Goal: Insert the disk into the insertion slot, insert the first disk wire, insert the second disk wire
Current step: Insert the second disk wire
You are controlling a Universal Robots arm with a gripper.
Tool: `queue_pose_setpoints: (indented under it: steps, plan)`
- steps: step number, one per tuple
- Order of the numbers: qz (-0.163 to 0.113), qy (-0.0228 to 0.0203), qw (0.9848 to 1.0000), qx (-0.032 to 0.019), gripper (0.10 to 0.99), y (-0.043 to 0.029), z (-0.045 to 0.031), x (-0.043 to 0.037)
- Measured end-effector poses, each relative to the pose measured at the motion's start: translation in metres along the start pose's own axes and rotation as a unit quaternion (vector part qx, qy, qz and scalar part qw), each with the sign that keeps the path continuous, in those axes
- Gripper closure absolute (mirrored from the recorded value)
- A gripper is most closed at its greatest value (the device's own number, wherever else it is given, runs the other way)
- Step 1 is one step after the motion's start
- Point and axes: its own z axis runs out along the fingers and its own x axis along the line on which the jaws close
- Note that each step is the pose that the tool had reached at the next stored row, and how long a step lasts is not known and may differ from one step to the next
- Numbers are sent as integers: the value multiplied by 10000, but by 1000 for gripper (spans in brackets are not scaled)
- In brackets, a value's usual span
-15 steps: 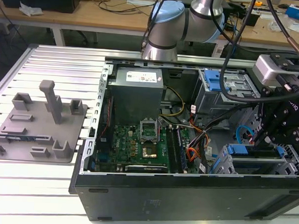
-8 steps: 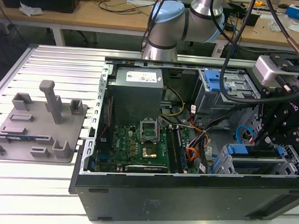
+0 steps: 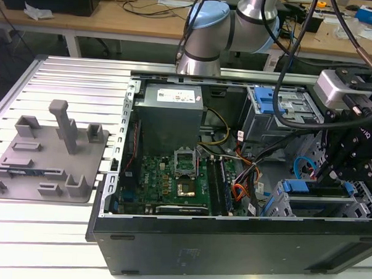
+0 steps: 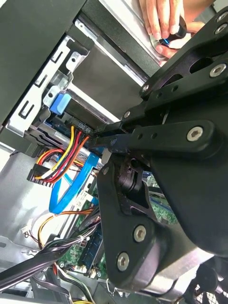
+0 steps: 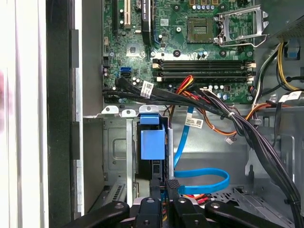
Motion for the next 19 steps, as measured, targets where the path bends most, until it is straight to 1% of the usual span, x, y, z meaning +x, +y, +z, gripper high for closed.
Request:
queue_pose_setpoints:
  steps: [10,11,12,13,14,16,17,19]
  plan:
    - [-57,4,10000,1,925,3,51,-1]
    - [-61,2,10000,2,914,3,53,-1]
    - [-63,1,10000,2,855,3,54,-2]
    - [-63,-1,10000,2,855,4,55,-2]
    - [-63,4,10000,2,733,4,25,-1]
    - [-62,3,10000,2,608,7,-137,1]
    - [-62,12,10000,2,608,8,-264,0]
    - [-62,35,10000,2,624,9,-277,-12]
